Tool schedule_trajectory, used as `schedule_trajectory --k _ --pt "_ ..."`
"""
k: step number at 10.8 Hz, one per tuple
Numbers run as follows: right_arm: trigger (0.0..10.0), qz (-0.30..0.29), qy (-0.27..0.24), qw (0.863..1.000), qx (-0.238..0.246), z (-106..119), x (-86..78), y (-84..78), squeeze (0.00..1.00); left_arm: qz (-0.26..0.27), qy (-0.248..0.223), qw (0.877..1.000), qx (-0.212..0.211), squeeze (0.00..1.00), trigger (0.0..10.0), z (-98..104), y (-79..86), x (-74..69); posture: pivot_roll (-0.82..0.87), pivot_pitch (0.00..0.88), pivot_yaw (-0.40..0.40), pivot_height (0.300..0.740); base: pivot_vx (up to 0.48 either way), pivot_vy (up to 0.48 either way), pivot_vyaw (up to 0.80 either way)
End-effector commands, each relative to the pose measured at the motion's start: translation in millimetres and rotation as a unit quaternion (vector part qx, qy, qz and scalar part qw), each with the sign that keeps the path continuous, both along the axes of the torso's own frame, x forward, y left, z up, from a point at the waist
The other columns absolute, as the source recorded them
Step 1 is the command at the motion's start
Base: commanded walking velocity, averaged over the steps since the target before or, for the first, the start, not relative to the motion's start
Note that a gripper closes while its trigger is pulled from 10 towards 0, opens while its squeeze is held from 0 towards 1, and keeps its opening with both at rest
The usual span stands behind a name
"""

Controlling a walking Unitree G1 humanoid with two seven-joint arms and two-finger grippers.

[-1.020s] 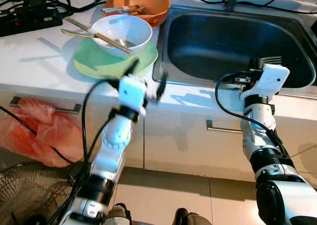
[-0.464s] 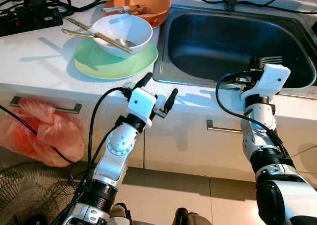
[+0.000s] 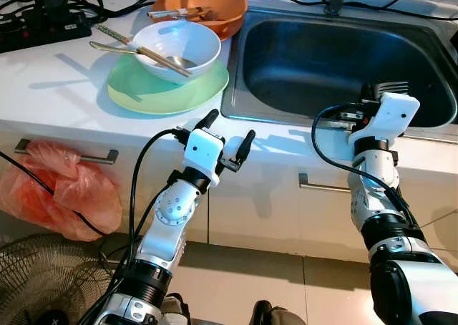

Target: Kitchen organization

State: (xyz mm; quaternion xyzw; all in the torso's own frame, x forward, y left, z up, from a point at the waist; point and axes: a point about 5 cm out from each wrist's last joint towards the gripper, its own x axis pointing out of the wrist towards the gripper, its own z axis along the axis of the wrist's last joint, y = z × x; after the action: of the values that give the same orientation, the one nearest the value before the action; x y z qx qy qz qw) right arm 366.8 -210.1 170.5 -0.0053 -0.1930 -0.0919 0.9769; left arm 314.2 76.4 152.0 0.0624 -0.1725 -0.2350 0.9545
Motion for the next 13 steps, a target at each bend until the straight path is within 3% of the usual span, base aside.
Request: schedule_trajectory --k 1,4,5,6,7,8,9,13 --pt "10.0 -0.002 0.043 0.999 -0.002 -16.5 -1.7 -2.4 0.00 0.000 0.017 1.000 0.001 0.00 10.0 -6.3 -1.2 0.9 0.20 0.182 -0.032 0.740 0.000 0.000 0.00" --pt "10.0 0.010 0.055 0.998 -0.009 -18.1 0.0 0.9 0.00 0.000 0.019 1.000 -0.002 0.00 10.0 -7.6 -2.8 1.1 0.20 0.181 -0.036 0.740 0.000 0.000 0.00" --pt "10.0 0.014 0.055 0.998 -0.008 -19.3 -0.5 2.0 0.75 0.001 0.020 1.000 -0.003 0.00 10.0 -7.6 -3.0 1.0 0.20 0.186 -0.038 0.740 0.000 0.000 0.00" --pt "10.0 0.014 0.056 0.998 -0.008 -19.8 -0.6 2.0 1.00 0.001 0.020 1.000 -0.003 0.00 10.0 -7.8 -2.8 1.0 0.20 0.188 -0.039 0.740 0.000 0.000 0.00" --pt "10.0 0.016 0.056 0.998 -0.008 -19.7 -0.4 2.4 1.00 0.003 0.021 1.000 -0.004 0.00 10.0 -8.1 -2.4 1.2 0.20 0.191 -0.041 0.740 0.000 0.000 0.00" --pt "10.0 0.017 0.058 0.998 -0.009 -19.6 0.0 2.4 0.94 0.004 0.021 1.000 -0.005 0.00 10.0 -8.4 -2.4 1.3 0.20 0.194 -0.042 0.740 0.000 0.000 0.00" --pt "10.0 0.017 0.059 0.998 -0.009 -19.7 0.1 2.7 0.00 0.005 0.022 1.000 -0.006 0.00 10.0 -8.4 -2.3 1.3 0.20 0.198 -0.042 0.740 0.000 0.000 0.00" --pt "10.0 -0.002 0.054 0.998 -0.010 -17.9 -0.8 -4.0 0.00 0.006 0.021 1.000 -0.005 0.00 10.0 -8.7 -1.4 1.4 0.20 0.201 -0.041 0.740 0.000 0.000 0.00"
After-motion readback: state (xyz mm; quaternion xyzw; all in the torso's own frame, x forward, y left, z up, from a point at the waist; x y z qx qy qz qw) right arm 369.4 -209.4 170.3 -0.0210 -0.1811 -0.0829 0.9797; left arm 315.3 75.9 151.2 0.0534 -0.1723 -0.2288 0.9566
